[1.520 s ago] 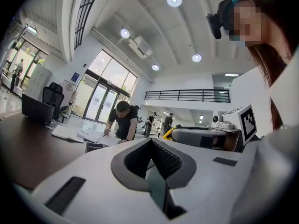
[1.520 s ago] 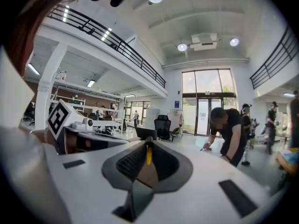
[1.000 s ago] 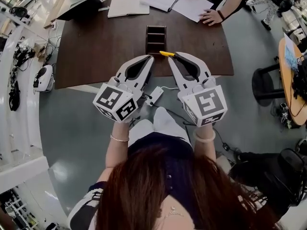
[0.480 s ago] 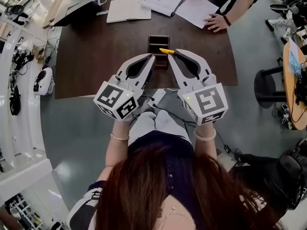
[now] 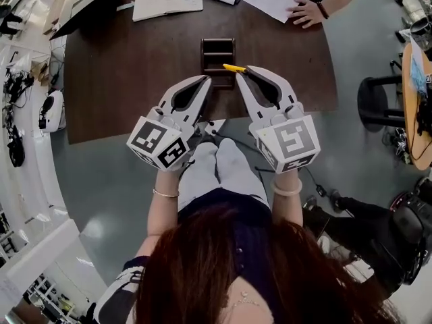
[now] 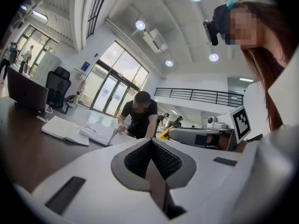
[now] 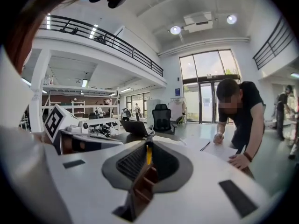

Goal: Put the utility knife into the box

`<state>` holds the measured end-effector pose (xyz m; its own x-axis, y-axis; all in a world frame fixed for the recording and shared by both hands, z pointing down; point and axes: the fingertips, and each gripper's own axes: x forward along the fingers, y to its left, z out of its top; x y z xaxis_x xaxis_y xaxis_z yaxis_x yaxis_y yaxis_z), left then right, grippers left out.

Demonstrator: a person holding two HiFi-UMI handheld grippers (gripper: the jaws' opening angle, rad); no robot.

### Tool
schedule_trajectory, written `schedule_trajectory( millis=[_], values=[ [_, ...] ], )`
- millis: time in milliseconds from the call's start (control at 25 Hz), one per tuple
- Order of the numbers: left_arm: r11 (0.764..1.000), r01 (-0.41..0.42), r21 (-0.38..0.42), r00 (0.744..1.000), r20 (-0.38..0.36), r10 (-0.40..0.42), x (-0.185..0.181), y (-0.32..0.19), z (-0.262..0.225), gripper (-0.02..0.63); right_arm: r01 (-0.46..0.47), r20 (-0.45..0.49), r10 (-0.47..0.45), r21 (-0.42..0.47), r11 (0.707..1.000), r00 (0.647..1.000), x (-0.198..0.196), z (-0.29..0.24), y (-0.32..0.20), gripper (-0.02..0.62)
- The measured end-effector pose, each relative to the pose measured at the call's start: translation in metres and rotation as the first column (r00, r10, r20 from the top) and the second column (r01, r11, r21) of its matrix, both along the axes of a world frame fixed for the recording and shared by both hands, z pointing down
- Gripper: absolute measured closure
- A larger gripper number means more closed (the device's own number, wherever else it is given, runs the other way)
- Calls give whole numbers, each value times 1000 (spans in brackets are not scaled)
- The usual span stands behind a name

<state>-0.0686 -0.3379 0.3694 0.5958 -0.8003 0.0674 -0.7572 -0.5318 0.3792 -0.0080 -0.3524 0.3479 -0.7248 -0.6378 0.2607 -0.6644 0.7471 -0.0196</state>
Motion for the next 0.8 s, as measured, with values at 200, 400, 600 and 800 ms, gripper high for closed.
schedule_trajectory(
  millis=[200, 400, 600, 800],
  values=[
    [999, 1, -43, 1000, -10, -2, 1, -8, 25, 606, -12, 12, 13, -94, 996, 1000, 0, 38, -14, 546],
    [996, 4, -94, 1000, -14, -5, 5, -16, 52, 606, -25, -11, 24, -185, 982, 1000, 1, 86, -22, 545],
    [992, 14, -128, 999, -30, -18, 2, -22, 74, 606, -34, -37, 25, -255, 966, 999, -7, 132, -23, 545],
    [987, 27, -161, 999, -35, -33, -6, -24, 93, 606, -29, -44, 17, -300, 953, 999, -23, 162, -21, 546]
  ],
)
